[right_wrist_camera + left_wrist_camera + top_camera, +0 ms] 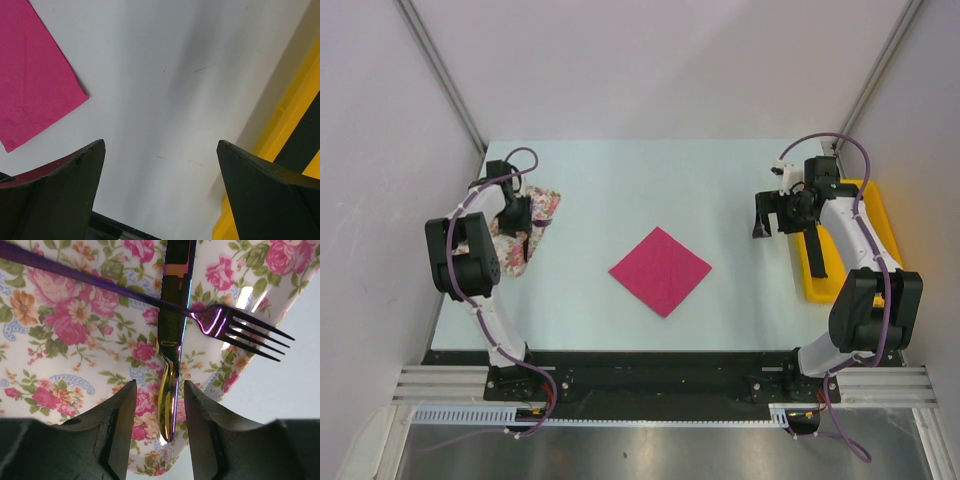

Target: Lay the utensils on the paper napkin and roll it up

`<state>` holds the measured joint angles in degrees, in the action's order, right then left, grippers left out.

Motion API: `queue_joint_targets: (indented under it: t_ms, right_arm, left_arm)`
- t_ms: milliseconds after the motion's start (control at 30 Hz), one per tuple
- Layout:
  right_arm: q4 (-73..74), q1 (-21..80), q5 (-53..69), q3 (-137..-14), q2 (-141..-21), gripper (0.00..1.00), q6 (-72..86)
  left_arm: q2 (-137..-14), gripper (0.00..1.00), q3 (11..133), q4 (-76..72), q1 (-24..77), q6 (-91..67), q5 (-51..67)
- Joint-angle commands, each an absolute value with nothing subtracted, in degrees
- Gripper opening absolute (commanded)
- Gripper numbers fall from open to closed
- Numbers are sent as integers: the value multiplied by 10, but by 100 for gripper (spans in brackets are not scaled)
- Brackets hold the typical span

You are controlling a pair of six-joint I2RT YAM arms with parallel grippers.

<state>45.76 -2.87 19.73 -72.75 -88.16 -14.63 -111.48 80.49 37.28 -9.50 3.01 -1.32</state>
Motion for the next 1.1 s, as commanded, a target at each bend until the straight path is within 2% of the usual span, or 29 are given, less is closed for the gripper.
queue_joint_targets:
  t_ms: [0,400,767,967,1067]
  right_arm:
    - [465,-33,186,-737,-875,100,-156]
    - [469,-42,183,-744,-888,100,-158]
    - [479,-49,185,-757,-896,100,-164]
    - [483,-54,185,-758,-894,100,-165]
    - [483,-58,187,-758,-893,100,-164]
  left_arm:
    - [-1129,47,833,351,-92,26,-17]
    - [-1147,36,800,336,-82,21,-37]
    - [-1162,31,802,359,-81,5,23]
    - [-1177,18,805,374,-90,4,41]
    - [-1179,0,809,379,-91,4,34]
